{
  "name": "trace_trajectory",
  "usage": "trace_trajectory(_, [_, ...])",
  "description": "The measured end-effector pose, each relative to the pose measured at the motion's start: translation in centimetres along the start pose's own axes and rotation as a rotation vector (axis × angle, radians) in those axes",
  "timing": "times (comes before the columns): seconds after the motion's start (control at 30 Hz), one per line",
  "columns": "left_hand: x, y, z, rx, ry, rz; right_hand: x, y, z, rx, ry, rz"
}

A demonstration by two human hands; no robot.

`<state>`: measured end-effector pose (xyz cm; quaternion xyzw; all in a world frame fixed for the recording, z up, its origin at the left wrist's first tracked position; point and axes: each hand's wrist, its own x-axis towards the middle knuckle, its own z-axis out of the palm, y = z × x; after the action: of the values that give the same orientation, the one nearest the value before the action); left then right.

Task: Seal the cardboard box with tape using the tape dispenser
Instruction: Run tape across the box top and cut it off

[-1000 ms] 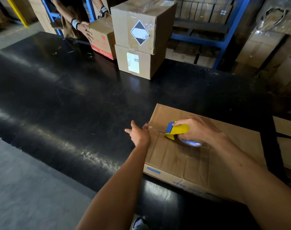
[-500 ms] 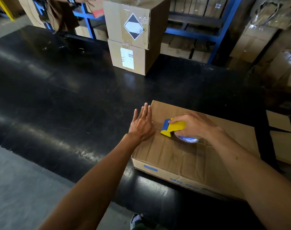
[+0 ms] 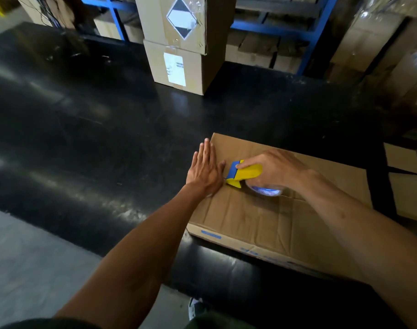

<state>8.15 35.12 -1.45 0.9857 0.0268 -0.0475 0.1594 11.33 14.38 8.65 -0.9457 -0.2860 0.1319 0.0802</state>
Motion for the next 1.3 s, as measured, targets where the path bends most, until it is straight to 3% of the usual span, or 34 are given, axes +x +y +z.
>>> trace_trajectory(0.4, [0.0,0.6,-0.3,0.132,0.027,-0.042,-6.0,6.7,-0.3,-0.052,-0.053,0.072])
trace_trajectory(0.5, [-0.3,1.5,-0.2,0.244,0.047,0.034,-5.7,6.5,-0.4,-0.046,-0.054,0.037])
trace_trajectory(0.6, [-1.7,5.5,2.0,0.152,0.006,0.1,-5.8,6.8,-0.6,-0.047,-0.033,0.012])
trace_trajectory(0.73, [-2.9,10.2,4.4,0.086,0.029,-0.065,-5.6,6.7,-0.1,-0.018,-0.035,0.004])
trace_trajectory(1.03, [-2.8,9.9,4.7,0.141,0.027,-0.077,-6.6,7.2,-0.5,-0.043,-0.063,-0.019])
trace_trajectory(1.3, [-3.1,10.0,4.3,0.113,0.027,-0.049,-12.5,13.4,-2.0,-0.147,-0.11,0.049])
